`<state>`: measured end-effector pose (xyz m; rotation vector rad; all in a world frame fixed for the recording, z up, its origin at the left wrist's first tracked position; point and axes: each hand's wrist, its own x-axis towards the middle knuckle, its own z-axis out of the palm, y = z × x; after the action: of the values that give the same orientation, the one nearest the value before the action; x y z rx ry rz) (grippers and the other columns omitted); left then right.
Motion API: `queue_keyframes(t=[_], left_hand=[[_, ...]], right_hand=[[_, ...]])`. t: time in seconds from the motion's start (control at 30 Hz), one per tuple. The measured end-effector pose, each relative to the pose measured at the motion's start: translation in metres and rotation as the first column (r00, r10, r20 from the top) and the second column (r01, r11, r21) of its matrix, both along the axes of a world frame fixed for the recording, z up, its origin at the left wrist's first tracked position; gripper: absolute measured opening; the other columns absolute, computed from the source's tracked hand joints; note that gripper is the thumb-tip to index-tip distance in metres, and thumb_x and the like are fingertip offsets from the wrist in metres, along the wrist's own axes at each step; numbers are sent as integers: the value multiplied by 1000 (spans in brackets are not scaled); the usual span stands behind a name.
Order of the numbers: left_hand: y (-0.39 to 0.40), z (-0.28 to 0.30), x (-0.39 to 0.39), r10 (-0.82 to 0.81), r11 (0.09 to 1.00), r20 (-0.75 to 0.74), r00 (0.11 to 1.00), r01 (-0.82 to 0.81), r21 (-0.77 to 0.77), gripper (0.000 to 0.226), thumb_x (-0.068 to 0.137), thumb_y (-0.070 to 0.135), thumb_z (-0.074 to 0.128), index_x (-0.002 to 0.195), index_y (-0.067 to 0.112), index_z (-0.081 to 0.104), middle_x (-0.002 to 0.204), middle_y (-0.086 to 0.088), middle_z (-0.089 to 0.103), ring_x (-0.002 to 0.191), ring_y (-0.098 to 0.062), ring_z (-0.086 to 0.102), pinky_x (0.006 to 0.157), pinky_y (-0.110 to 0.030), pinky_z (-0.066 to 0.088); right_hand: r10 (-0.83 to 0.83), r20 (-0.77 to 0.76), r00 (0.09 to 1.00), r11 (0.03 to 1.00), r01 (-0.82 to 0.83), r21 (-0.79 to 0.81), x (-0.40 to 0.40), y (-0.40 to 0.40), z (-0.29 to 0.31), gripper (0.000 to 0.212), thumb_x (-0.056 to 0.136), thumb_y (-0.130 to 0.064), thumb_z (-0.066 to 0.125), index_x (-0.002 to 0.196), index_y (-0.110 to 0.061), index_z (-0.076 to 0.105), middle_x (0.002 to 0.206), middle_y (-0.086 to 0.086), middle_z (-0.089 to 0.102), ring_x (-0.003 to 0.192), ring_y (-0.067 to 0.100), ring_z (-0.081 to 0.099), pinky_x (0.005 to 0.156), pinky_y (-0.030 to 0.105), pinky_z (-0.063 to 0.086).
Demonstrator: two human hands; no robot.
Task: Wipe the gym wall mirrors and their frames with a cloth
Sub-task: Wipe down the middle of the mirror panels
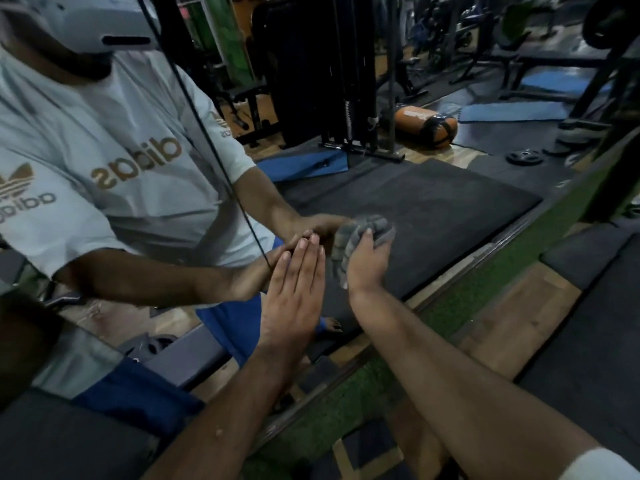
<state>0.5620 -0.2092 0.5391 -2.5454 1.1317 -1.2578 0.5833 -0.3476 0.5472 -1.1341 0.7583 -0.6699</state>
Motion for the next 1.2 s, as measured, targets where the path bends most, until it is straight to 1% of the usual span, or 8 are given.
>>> queue_keyframes(t=[0.23,0.4,0.53,0.67,0.83,0.93,1.1,1.2], left_hand=[[42,-7,-12,17,999,0,1000,-17,-32,49,106,2,25,154,-5,31,163,-23,25,153,-34,21,126,-50,19],[66,-18,-15,88,995,-9,996,-88,-46,51,106,6,27,157,-2,27,164,-21,23,155,-32,16,128,-46,10],[79,-20,-17,56,990,24,998,-53,-128,50,104,5,43,153,-2,37,161,-19,32,151,-31,29,124,-47,25],[93,-26,-23,89,980,19,996,-85,-183,57,99,5,55,153,-2,37,161,-18,33,151,-30,29,123,-48,28],[101,-27,-26,130,988,-19,991,-131,-82,53,103,5,42,154,-2,34,164,-19,25,154,-31,21,127,-46,16],[110,-23,-28,119,990,-40,992,-121,-69,53,102,4,44,153,-4,34,163,-20,26,153,-32,24,126,-48,20],[131,-32,-41,192,976,-58,980,-197,-92,58,102,4,43,157,-3,24,166,-20,18,155,-32,15,127,-47,9],[143,-42,-50,266,961,-78,961,-271,-58,69,99,5,51,158,-3,18,167,-18,11,156,-32,10,128,-48,5]], right_hand=[[189,61,980,726,-98,-680,-30,38,-6,74,108,-39,51,166,-14,13,175,6,6,161,17,-2,124,14,6],[121,-146,982,984,-138,-113,-30,67,-49,77,105,-53,43,167,-20,11,172,9,21,158,29,23,127,44,26],[136,26,990,897,-112,-427,-37,98,-4,68,110,-41,41,166,-16,11,175,4,4,161,17,-1,126,24,7],[211,82,974,699,-92,-709,-45,103,-27,73,107,-36,50,165,-5,17,174,10,7,162,23,-2,131,35,10],[137,-48,989,977,-142,-158,-47,117,-39,72,110,-35,48,166,-9,11,174,11,5,161,23,4,122,14,2],[152,34,988,950,-137,-280,-44,133,-11,76,107,-35,53,166,-12,12,175,8,4,160,18,-1,108,-5,-2],[249,42,968,755,-167,-634,-58,143,-49,82,103,-40,59,166,-10,15,175,9,4,161,18,-4,129,28,10],[202,-45,978,922,-206,-327,-62,147,-68,80,106,-41,54,167,-16,9,175,3,1,161,16,0,130,39,15]])
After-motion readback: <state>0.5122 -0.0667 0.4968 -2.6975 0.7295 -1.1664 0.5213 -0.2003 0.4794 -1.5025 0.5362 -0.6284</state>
